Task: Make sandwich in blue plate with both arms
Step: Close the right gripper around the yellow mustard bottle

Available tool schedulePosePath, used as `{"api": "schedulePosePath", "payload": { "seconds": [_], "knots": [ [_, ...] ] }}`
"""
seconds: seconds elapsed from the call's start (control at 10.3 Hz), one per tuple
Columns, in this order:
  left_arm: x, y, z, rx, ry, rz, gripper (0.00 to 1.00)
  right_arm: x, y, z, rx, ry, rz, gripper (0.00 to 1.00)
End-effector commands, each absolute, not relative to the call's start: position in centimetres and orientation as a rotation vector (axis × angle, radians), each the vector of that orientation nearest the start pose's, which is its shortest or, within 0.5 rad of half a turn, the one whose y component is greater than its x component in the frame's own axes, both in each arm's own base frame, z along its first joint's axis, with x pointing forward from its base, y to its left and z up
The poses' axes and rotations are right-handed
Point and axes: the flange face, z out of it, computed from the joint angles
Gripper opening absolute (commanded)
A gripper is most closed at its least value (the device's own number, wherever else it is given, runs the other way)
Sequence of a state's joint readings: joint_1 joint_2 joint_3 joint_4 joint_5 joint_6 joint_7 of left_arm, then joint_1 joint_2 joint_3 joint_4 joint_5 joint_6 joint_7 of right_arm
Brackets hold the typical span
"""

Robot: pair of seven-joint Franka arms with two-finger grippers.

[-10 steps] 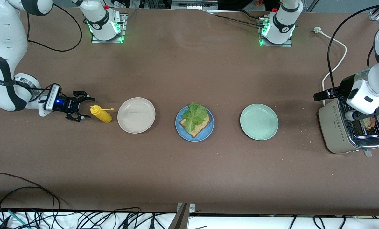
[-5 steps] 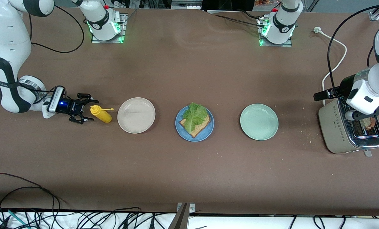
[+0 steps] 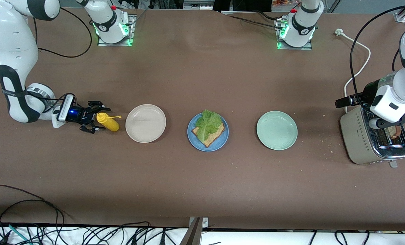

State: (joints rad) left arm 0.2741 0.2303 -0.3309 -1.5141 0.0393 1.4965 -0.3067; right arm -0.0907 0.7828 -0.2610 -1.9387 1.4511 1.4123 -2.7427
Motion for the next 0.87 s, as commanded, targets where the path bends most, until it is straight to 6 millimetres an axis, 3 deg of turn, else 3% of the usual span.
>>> {"api": "schedulePosePath", "payload": {
  "seconds": [0.0, 0.19, 0.48, 0.77],
  "knots": [
    [59.95, -1.0, 51.99, -3.068, -0.347, 0.37, 1.0, 53.51, -6.44, 9.42, -1.309, -1.284, -1.316, 0.7],
    [59.94, -0.99, 52.15, -3.067, -0.347, 0.365, 1.0, 53.62, -6.44, 9.25, -1.338, -1.299, -1.287, 0.29],
    [60.02, -0.87, 52.49, -3.068, -0.35, 0.353, 1.0, 53.74, -6.32, 9.46, -1.337, -1.305, -1.285, 0.19],
    [60.03, -0.86, 52.34, -3.068, -0.347, 0.357, 1.0, 53.81, -6.32, 9.63, -1.337, -1.306, -1.286, 0.15]
  ]
}}
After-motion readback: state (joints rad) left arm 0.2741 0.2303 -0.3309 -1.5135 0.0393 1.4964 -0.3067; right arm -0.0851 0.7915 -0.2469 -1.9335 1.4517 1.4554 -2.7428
